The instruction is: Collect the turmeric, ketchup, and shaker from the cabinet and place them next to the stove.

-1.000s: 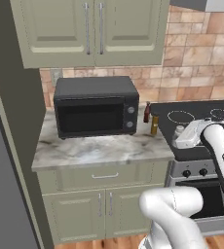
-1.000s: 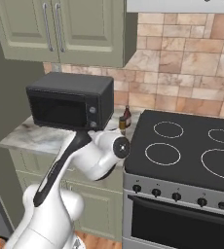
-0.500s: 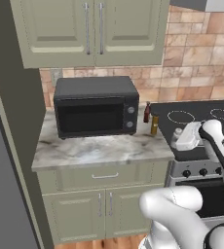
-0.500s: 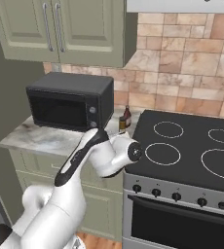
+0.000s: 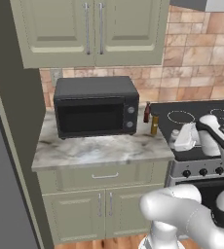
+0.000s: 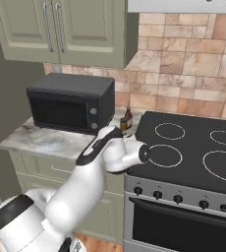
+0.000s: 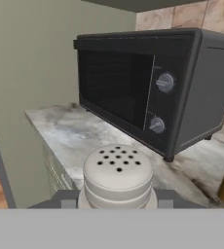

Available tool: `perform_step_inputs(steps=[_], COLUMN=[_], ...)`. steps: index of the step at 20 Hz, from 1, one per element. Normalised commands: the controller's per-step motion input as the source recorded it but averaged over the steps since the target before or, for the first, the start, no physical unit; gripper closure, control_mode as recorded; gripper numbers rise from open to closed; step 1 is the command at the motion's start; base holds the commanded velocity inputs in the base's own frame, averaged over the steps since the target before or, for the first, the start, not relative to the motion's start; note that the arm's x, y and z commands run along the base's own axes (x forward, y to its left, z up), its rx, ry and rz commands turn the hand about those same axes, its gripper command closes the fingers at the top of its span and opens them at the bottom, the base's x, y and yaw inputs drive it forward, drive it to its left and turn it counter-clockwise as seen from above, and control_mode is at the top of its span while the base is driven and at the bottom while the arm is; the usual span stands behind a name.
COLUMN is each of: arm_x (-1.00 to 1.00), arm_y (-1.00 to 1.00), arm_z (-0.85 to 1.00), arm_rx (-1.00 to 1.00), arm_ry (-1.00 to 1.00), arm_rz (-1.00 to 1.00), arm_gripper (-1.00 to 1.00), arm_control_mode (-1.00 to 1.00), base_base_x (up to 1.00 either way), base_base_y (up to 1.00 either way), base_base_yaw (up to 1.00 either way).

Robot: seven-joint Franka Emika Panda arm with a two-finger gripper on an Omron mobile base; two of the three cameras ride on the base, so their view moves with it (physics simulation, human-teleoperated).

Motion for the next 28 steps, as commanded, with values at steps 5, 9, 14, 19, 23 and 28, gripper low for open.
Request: perform_step_inputs(steps=[5,9,14,19,23,28], arm_x=[0.32,0.3,0.26,0.23,0.25,0.27], arm_y=[-0.03,0.0,0.0,0.0,0.0,0.0], arm_z=[-0.34,-0.34,-0.3,-0.24,-0.22,-0.2], arm_rx=[0.0,0.0,0.0,0.0,0.01,0.05], arm_ry=[0.0,0.0,0.0,0.0,0.0,0.0], arm_rz=[0.06,0.05,0.04,0.03,0.04,0.06], arm_gripper=[1.0,1.0,1.0,1.0,1.0,1.0], arm_control_mode=[-1.0,-1.0,-1.0,-1.0,-1.0,-1.0], base_base_x=[0.0,0.0,0.0,0.0,0.0,0.0], base_base_y=[0.0,0.0,0.0,0.0,0.0,0.0], base_base_yaw=[0.0,0.0,0.0,0.0,0.0,0.0])
